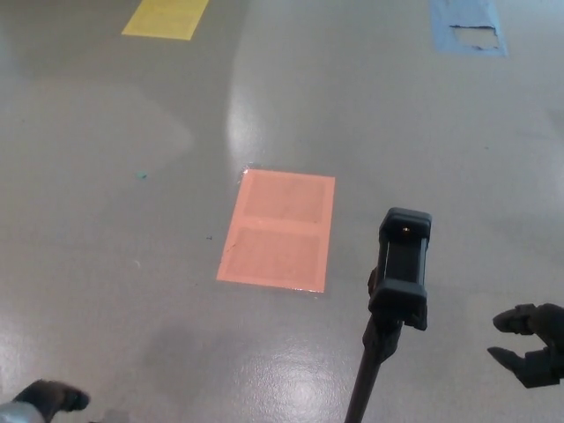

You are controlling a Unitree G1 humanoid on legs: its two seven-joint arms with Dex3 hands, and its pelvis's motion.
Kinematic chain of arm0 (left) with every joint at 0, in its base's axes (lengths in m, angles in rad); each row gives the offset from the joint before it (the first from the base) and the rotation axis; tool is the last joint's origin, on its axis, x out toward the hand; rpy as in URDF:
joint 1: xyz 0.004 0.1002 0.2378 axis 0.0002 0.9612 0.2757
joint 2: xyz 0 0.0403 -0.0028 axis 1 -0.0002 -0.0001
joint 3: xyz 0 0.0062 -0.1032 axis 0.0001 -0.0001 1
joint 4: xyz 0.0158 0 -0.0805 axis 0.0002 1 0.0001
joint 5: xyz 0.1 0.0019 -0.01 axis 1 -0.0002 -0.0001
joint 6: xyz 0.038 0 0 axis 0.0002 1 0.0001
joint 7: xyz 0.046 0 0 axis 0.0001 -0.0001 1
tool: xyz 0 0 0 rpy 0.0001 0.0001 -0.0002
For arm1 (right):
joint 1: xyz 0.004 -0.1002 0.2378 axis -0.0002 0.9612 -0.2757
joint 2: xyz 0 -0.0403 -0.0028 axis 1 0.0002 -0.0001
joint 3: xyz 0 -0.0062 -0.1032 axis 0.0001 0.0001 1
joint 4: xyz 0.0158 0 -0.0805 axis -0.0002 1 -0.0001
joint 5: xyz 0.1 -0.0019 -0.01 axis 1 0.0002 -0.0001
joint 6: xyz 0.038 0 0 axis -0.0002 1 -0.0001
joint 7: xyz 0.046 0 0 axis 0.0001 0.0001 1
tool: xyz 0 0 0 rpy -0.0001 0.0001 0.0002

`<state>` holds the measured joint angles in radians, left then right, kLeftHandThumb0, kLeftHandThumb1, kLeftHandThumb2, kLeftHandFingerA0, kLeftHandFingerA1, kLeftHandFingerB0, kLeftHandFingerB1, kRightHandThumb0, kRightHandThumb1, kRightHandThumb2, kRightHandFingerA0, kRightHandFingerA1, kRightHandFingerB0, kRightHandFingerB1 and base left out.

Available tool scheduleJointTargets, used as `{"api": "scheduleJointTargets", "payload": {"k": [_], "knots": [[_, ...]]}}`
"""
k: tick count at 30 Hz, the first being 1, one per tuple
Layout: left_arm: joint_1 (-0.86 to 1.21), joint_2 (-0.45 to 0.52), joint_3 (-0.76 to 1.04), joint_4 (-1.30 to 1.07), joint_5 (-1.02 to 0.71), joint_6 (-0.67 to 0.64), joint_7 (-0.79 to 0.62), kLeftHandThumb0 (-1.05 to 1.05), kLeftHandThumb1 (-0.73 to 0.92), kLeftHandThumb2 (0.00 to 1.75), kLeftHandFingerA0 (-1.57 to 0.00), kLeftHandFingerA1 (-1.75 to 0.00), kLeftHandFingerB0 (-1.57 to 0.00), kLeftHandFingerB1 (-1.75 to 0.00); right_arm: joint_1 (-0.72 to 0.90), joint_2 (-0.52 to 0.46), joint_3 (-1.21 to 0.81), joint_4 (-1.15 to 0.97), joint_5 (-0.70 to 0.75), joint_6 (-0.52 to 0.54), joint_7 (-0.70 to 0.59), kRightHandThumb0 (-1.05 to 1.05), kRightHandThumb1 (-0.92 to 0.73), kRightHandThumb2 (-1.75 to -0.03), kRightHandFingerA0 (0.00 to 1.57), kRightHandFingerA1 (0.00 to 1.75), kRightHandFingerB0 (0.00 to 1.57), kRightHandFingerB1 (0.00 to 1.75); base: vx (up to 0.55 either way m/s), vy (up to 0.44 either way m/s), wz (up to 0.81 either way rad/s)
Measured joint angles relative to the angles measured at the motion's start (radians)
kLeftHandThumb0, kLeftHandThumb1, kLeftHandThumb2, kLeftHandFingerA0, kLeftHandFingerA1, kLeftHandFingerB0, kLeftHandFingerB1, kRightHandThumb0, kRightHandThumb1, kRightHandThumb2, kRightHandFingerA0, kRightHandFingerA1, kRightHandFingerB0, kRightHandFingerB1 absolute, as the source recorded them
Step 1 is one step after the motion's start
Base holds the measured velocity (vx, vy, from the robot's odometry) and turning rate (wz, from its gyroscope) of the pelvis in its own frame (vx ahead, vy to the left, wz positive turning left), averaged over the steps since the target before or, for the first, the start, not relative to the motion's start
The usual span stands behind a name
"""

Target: The robot uses its left hand to grab the top of a phone stand kept on the floor and rotates it anti-clockwise

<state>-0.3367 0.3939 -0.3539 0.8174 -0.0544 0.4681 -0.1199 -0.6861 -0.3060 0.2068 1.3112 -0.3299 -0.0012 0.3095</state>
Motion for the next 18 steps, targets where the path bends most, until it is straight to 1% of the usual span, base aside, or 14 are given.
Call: {"api": "scheduleJointTargets", "payload": {"k": [5,6,7,9,10,11,12,13,14,15,16,18], "knots": [[0.0,0.02,-0.037,0.087,0.023,-0.069,0.006,-0.21,0.58,0.58,-0.65,-0.92,-0.18,-0.28,0.04,0.001,-0.006,0.0,0.002,-0.001,-0.001,-0.59,-0.66,-0.89,0.28,0.52,0.05,0.31,0.0,0.0,0.0],[0.0,0.022,-0.041,0.097,0.027,-0.077,0.006,-0.13,0.42,0.89,-0.67,-0.83,-0.06,-0.45,0.046,0.001,-0.007,0.0,0.003,-0.001,-0.002,-0.58,-0.66,-0.89,0.29,0.52,0.05,0.31,0.0,0.0,0.0],[0.0,0.026,-0.047,0.112,0.034,-0.093,0.007,-0.2,0.58,0.59,-0.63,-0.89,-0.18,-0.28,0.056,0.002,-0.01,0.0,0.004,-0.001,-0.002,-0.51,-0.8,-0.66,0.36,0.45,0.11,0.21,0.0,0.0,0.0],[0.0,0.031,-0.054,0.136,0.042,-0.115,0.008,-0.2,0.58,0.59,-0.63,-0.89,-0.18,-0.28,0.069,0.002,-0.014,0.0,0.005,-0.001,-0.002,-0.51,-0.8,-0.66,0.36,0.45,0.11,0.21,0.0,0.0,0.0],[0.0,0.033,-0.056,0.144,0.044,-0.123,0.008,-0.21,0.59,0.59,-0.63,-0.95,-0.17,-0.28,0.072,0.002,-0.016,0.0,0.005,-0.002,-0.002,-0.52,-0.79,-0.66,0.36,0.45,0.11,0.2,0.0,0.0,0.0],[0.0,0.036,-0.06,0.155,0.05,-0.137,0.008,-0.21,0.59,0.59,-0.63,-0.95,-0.17,-0.28,0.079,0.002,-0.018,0.0,0.005,-0.002,-0.003,-0.52,-0.79,-0.66,0.36,0.45,0.11,0.2,0.0,0.0,0.0],[-0.001,0.04,-0.066,0.174,0.057,-0.161,0.009,-0.2,0.6,0.58,-0.62,-0.99,-0.16,-0.28,0.089,0.002,-0.021,0.0,0.006,-0.004,-0.003,-0.59,-0.66,-0.9,0.33,0.54,0.06,0.31,0.0,0.0,0.0],[-0.001,0.04,-0.067,0.178,0.059,-0.166,0.009,-0.2,0.6,0.58,-0.62,-0.99,-0.16,-0.28,0.091,0.002,-0.022,0.0,0.006,-0.004,-0.003,-0.59,-0.66,-0.9,0.33,0.54,0.06,0.31,0.0,0.0,0.0],[-0.001,0.043,-0.071,0.193,0.068,-0.189,0.01,-0.19,0.6,0.58,-0.63,-0.98,-0.16,-0.27,0.1,0.002,-0.023,-0.001,0.007,-0.006,-0.004,-0.53,-0.82,-0.64,0.37,0.44,0.1,0.24,0.0,0.0,0.0],[-0.001,0.044,-0.072,0.2,0.073,-0.199,0.01,-0.19,0.6,0.58,-0.63,-0.98,-0.16,-0.27,0.104,0.002,-0.023,-0.001,0.007,-0.007,-0.004,-0.53,-0.82,-0.64,0.37,0.44,0.1,0.24,0.0,0.0,0.0],[-0.002,0.044,-0.075,0.208,0.079,-0.212,0.011,-0.22,0.61,0.58,-0.64,-0.96,-0.16,-0.27,0.109,0.002,-0.023,-0.001,0.007,-0.008,-0.005,-0.52,-0.8,-0.66,0.36,0.44,0.11,0.21,0.0,0.0,0.0],[-0.003,0.045,-0.078,0.222,0.088,-0.235,0.012,-0.21,0.59,0.58,-0.64,-0.98,-0.17,-0.28,0.116,0.002,-0.024,-0.001,0.007,-0.009,-0.006,-0.52,-0.79,-0.65,0.36,0.44,0.11,0.21,0.0,0.0,0.0]]}}
